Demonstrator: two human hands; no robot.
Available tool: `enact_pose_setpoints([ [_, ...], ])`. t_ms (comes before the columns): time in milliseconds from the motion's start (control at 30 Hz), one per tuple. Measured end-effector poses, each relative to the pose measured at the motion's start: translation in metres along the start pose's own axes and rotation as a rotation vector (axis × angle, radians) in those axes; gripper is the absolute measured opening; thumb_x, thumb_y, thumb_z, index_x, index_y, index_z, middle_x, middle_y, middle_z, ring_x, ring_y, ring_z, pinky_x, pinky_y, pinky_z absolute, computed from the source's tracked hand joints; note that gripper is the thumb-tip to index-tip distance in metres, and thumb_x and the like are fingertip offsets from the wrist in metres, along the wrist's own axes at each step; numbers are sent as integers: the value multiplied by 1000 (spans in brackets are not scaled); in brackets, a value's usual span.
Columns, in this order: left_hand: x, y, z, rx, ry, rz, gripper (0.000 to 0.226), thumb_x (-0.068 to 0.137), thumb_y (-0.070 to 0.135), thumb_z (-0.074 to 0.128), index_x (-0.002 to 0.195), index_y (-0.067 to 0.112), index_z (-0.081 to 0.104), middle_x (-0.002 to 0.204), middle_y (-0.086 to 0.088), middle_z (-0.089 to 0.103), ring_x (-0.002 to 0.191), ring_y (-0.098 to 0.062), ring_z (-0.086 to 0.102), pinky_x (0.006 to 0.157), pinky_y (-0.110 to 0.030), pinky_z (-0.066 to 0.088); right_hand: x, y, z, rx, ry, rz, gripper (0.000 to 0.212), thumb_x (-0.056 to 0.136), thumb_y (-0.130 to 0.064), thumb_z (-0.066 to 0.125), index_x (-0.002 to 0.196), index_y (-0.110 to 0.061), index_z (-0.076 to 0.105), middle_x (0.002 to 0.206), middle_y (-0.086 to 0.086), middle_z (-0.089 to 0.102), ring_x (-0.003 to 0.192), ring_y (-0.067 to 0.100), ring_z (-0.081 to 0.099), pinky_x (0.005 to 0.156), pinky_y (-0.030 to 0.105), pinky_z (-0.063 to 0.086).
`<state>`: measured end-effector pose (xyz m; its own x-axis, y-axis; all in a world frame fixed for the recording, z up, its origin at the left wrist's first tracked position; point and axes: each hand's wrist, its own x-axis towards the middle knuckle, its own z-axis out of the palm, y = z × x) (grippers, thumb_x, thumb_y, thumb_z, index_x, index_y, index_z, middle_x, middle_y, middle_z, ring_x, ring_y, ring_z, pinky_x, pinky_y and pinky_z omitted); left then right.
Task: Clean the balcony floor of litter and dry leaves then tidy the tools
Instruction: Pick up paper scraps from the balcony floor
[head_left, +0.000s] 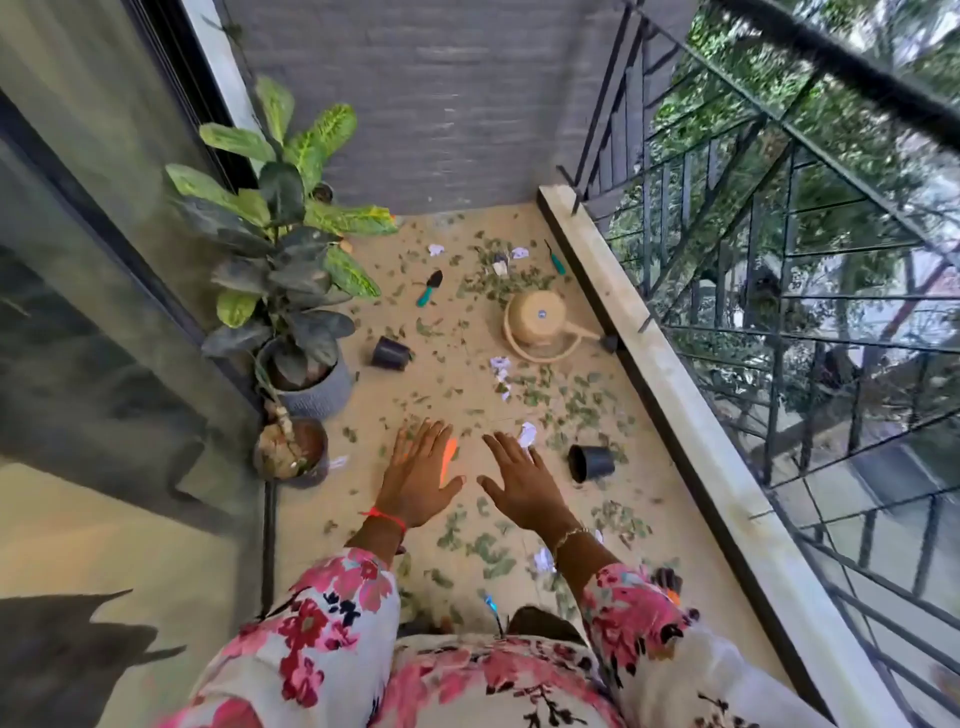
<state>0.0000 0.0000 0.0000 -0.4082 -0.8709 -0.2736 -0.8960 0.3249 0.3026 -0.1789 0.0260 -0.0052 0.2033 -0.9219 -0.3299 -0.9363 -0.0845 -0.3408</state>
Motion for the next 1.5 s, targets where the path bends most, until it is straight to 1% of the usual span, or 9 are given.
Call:
enact_pose_setpoints([
  [167,18,-9,-3,-7,17,6,101,62,65,-4,150,16,5,159,-2,3,146,-16,-1,116,-40,-9,15,10,-5,23,28,39,64,97,-45,34,150,-18,8,158,1,9,145,15,8,115,35,6],
  [267,38,-14,-8,-33,-16,-2,98,66,66,0,151,17,5,159,-1,2,146,-15,-2,115,-39,-8,33,21,-14,28,3,65,63,98,-38,40,150,-17,11,157,1,12,144,17,14,111,35,20],
  [367,67,-19,-16,-32,-38,-23,74,88,54,23,150,16,8,159,-1,3,146,-15,-1,116,-39,-6,61,36,-29,85,-44,92,63,97,-34,44,149,-15,14,155,4,17,129,32,41,93,40,43],
  [433,93,-23,-24,-32,-83,-18,63,97,39,38,149,14,13,158,-2,8,146,-16,2,116,-40,-1,84,47,-41,130,-66,97,63,97,-30,45,149,-15,14,152,6,20,119,36,48,86,43,47],
  [567,164,-38,-40,-53,-196,-26,59,95,24,47,147,13,20,155,-4,15,144,-17,10,115,-38,7,151,79,-71,122,-81,112,63,97,-29,45,149,-16,12,154,9,17,124,36,44,93,45,44],
  [767,277,-41,-86,-90,-209,-88,62,96,23,48,148,10,17,156,-8,13,144,-21,12,114,-39,15,257,128,-139,119,-103,86,60,96,-26,47,146,-9,19,150,17,18,123,40,43,96,46,41],
  [933,377,-37,-123,-187,-123,-91,51,94,18,52,139,5,34,146,-12,33,134,-26,33,107,-32,28,342,172,-191,109,-131,87,60,97,-26,45,146,-5,19,149,22,24,129,39,37,102,40,32],
  [1233,540,-79,-160,-146,-99,-102,49,94,23,51,140,13,36,152,-3,26,143,-15,17,115,-38,12,501,213,-258,179,-163,154,51,98,-22,44,141,1,30,142,22,37,126,35,42,103,35,32],
  [1500,718,-157,-237,-139,-131,-65,46,94,22,46,138,8,38,149,-5,29,140,-17,22,107,-30,16,682,226,-321,272,-87,233,39,98,-21,42,130,2,44,134,24,46,120,35,47,98,36,37],
])
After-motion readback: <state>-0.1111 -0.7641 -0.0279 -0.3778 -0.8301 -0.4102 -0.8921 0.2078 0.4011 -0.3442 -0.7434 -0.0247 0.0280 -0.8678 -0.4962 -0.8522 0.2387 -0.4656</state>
